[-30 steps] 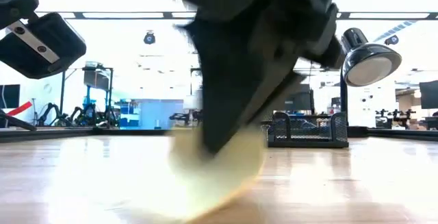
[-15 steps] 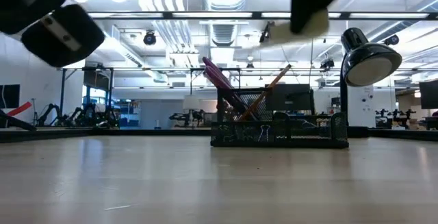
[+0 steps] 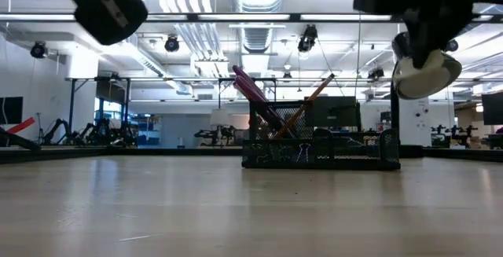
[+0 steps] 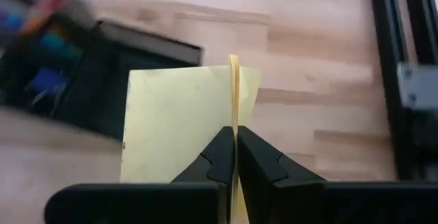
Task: Pick and place office supplies into organizer
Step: Put the yellow sticky notes into the black desk organizer, then return to Home Position
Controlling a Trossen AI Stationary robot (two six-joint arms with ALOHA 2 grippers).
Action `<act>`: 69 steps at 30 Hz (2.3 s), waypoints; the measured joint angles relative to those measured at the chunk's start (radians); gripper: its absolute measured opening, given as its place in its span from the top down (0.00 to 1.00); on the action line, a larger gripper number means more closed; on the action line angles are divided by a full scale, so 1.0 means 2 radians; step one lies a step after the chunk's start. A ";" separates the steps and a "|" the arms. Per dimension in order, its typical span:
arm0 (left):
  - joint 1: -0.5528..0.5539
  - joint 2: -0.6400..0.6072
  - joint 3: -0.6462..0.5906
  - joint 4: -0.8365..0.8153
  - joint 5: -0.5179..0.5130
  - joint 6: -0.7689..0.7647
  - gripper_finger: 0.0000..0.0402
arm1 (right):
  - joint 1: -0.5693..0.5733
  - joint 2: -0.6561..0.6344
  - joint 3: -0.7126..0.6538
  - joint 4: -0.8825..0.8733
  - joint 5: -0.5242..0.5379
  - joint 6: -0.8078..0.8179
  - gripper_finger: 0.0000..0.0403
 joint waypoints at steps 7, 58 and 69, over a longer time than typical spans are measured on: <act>0.016 -0.028 0.000 0.002 -0.081 0.078 0.94 | -0.048 -0.014 -0.056 0.107 0.001 0.026 0.98; 0.089 -0.203 0.031 -0.260 -0.060 0.048 0.94 | -0.064 0.048 -0.007 0.337 0.029 -0.357 0.57; 0.101 -0.295 0.045 -0.464 0.016 0.043 0.94 | -0.048 0.067 0.046 0.496 0.004 -0.577 0.59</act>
